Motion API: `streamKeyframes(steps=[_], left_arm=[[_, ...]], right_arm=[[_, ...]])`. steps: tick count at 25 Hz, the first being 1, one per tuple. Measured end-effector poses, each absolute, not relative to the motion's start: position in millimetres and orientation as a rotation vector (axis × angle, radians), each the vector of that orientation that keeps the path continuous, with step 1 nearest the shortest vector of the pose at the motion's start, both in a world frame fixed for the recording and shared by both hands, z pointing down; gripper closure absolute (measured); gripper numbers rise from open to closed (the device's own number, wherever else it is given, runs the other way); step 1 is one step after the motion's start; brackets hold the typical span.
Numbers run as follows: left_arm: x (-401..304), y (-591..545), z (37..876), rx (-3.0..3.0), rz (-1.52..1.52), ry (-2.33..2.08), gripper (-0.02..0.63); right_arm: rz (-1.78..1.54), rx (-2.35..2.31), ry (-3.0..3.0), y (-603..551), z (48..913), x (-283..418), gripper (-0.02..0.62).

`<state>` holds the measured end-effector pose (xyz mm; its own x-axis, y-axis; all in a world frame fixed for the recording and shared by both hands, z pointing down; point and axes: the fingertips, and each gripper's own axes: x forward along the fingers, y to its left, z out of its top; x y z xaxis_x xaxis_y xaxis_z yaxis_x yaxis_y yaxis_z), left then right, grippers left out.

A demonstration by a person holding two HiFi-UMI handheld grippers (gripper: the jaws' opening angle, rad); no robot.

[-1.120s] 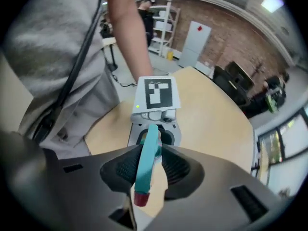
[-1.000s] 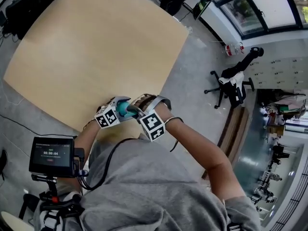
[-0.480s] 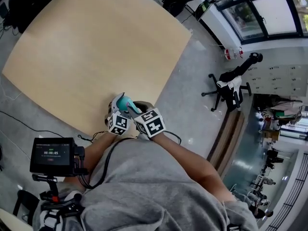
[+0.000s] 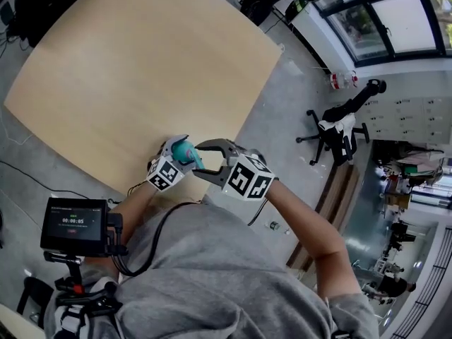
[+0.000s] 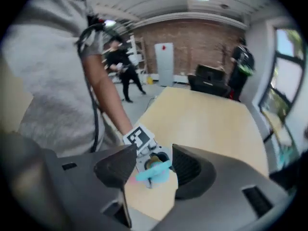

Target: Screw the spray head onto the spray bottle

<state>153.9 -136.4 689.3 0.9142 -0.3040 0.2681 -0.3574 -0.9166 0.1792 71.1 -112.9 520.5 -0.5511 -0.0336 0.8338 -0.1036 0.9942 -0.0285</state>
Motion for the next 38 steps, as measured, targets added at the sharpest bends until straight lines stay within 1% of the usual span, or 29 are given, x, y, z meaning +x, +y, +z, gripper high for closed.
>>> streamKeyframes(steps=[3,5,9,13,14,15,18,22,26,28,30,32,36,38], left_arm=[[154,-131,692,2.896,0.36,-0.294,0.24],[153,-128,694,2.905,0.372,-0.211,0.24],[155,-129,694,2.909,0.385,-0.134,0.239],[156,-129,697,2.904,0.393,-0.12,0.239],[157,-129,697,2.903,0.393,-0.121,0.239],[157,-129,698,2.903,0.391,-0.124,0.239],[156,-132,696,2.901,0.371,-0.169,0.239],[155,-135,693,2.88,0.332,-0.318,0.239],[149,-144,692,2.781,0.311,-0.662,0.238],[142,-152,695,2.681,0.326,-0.868,0.239],[139,-156,700,2.609,0.348,-0.969,0.239],[139,-154,703,2.596,0.352,-0.959,0.239],[141,-147,707,2.64,0.337,-0.853,0.238],[146,-145,707,2.676,0.334,-0.77,0.238]], right_arm=[[-0.486,-0.286,-1.828,-117,532,95,0.38],[-0.689,-0.49,-1.65,-113,552,102,0.38],[-0.852,-0.722,-1.527,-100,585,98,0.38],[-0.873,-0.759,-1.471,-101,620,103,0.384],[-0.854,-0.72,-1.5,-103,625,102,0.441],[-0.811,-0.662,-1.543,-105,626,99,0.469],[-0.518,-0.376,-1.71,-112,625,96,0.474],[0.091,0.224,-1.907,-121,626,102,0.476],[0.505,0.77,-1.942,-126,626,103,0.476],[0.683,0.965,-1.947,-131,625,102,0.474],[0.778,1.047,-1.958,-132,626,103,0.474],[0.81,1.044,-1.971,-130,628,102,0.474],[0.745,0.886,-1.974,-121,634,96,0.469],[0.658,0.789,-1.992,-120,622,97,0.442]])
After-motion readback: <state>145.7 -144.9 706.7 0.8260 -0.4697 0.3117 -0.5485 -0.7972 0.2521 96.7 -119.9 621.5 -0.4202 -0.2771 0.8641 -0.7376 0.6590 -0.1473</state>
